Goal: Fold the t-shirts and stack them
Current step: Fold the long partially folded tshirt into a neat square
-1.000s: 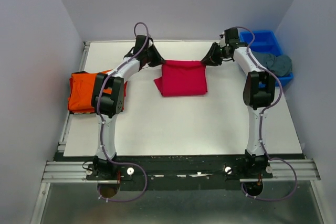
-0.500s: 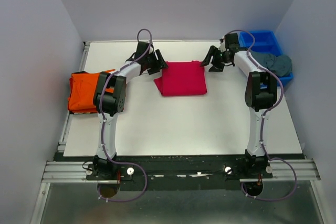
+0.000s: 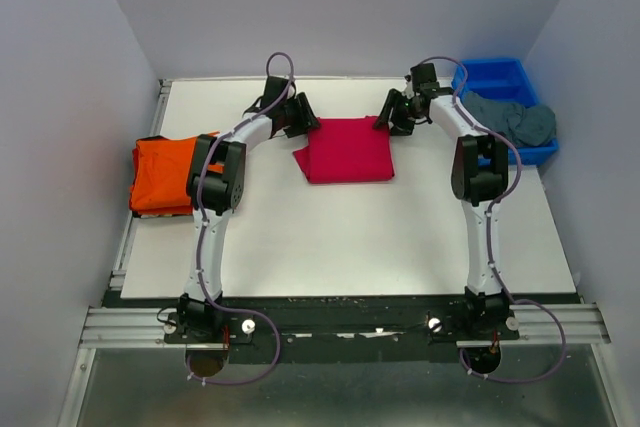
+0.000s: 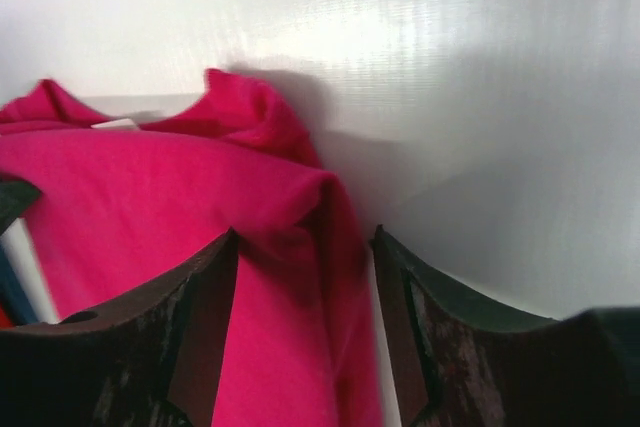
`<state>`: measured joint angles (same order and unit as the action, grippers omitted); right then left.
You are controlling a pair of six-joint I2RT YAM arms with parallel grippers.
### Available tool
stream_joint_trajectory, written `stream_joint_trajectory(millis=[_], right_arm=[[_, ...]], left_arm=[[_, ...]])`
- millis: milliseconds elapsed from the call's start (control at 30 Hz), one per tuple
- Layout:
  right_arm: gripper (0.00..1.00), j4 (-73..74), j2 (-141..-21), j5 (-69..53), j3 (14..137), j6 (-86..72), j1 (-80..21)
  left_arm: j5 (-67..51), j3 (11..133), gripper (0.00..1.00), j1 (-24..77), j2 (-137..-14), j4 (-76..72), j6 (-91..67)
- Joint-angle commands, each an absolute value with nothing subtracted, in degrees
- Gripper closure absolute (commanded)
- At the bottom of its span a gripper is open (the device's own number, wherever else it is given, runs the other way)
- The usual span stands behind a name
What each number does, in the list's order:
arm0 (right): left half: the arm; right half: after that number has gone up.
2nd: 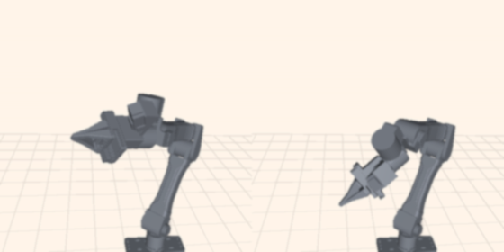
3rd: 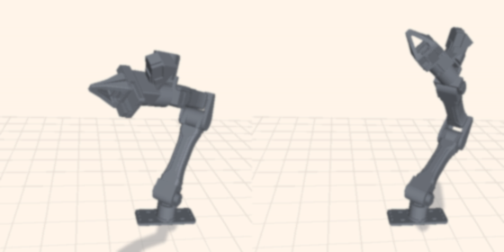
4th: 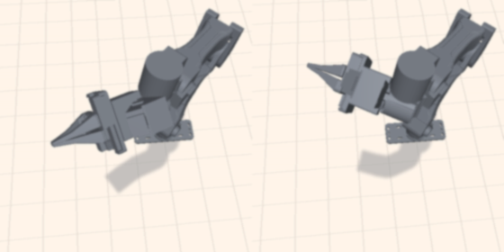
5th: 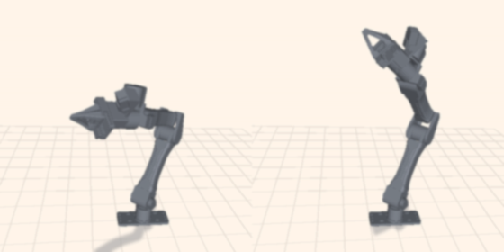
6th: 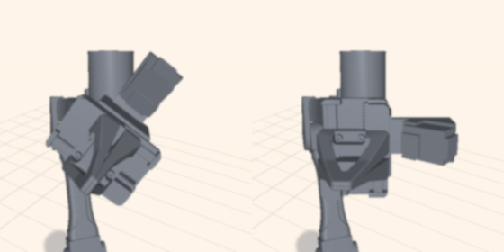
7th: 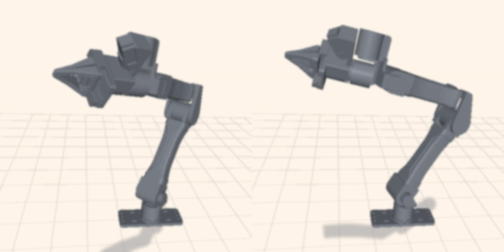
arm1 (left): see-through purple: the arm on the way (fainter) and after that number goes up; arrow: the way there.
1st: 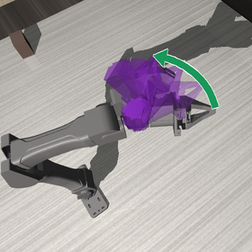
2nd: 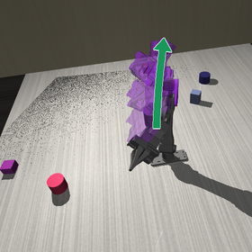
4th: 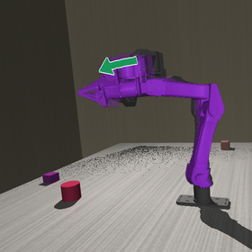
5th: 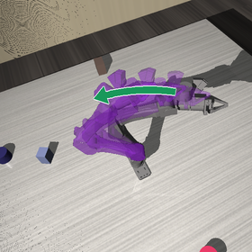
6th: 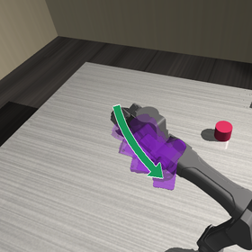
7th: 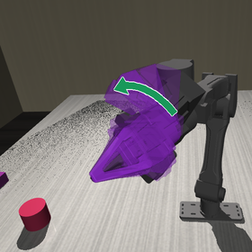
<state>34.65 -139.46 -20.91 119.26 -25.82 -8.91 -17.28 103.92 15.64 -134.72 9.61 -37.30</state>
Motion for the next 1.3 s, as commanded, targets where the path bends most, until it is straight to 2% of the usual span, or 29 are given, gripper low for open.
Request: stream_joint_trajectory(millis=[0,67,167,233,267,467,500,567,667,1000,1267], right_arm=[[0.37,38.8,-143.9,-18.9,123.4,-27.3,-9.7],[0.42,39.0,-144.1,-18.7,123.9,-27.8,-9.8],[0.51,40.5,-145.4,-20.1,125.9,-28.3,-10.3],[0.58,39.9,-145.3,-20.9,125.6,-28.6,-10.6],[0.6,39.3,-145.2,-21.5,125.2,-28.8,-10.7],[0.99,37.4,-146.8,-25.9,128.1,-28.7,-10.7],[0.99,36.0,-146.0,-27.8,127.4,-28.6,-10.7],[0.99,31.7,-143.0,-30.8,123.7,-27.6,-11.0],[0.99,25.7,-135.2,-28.0,114.5,-25.4,-11.4],[0.99,9.6,-114.0,-29.4,85.7,-25.8,-11.9],[0.99,5.8,-104.2,-28.8,71.2,-27.5,-13.4]], left_arm=[[-17.0,107.0,0.37,16.1,-137.9,13.0,-37.2],[-17.0,107.5,0.37,16.2,-138.6,13.0,-37.6],[-20.0,109.3,0.47,16.2,-140.6,12.4,-39.5],[-22.9,109.9,0.65,16.2,-142.0,10.7,-41.4],[-23.6,110.2,0.7,16.2,-142.7,10.2,-42.4],[-23.6,109.0,0.96,16.3,-141.9,5.2,-41.7],[-24.0,108.4,1.0,16.3,-141.3,3.5,-41.1],[-25.0,105.5,1.0,16.2,-139.2,-1.2,-40.3],[-26.0,97.9,1.0,16.1,-133.8,-9.7,-39.4],[-25.0,74.6,1.0,16.4,-116.6,-25.0,-39.5],[-25.2,62.9,1.0,17.5,-107.9,-25.8,-39.5]])
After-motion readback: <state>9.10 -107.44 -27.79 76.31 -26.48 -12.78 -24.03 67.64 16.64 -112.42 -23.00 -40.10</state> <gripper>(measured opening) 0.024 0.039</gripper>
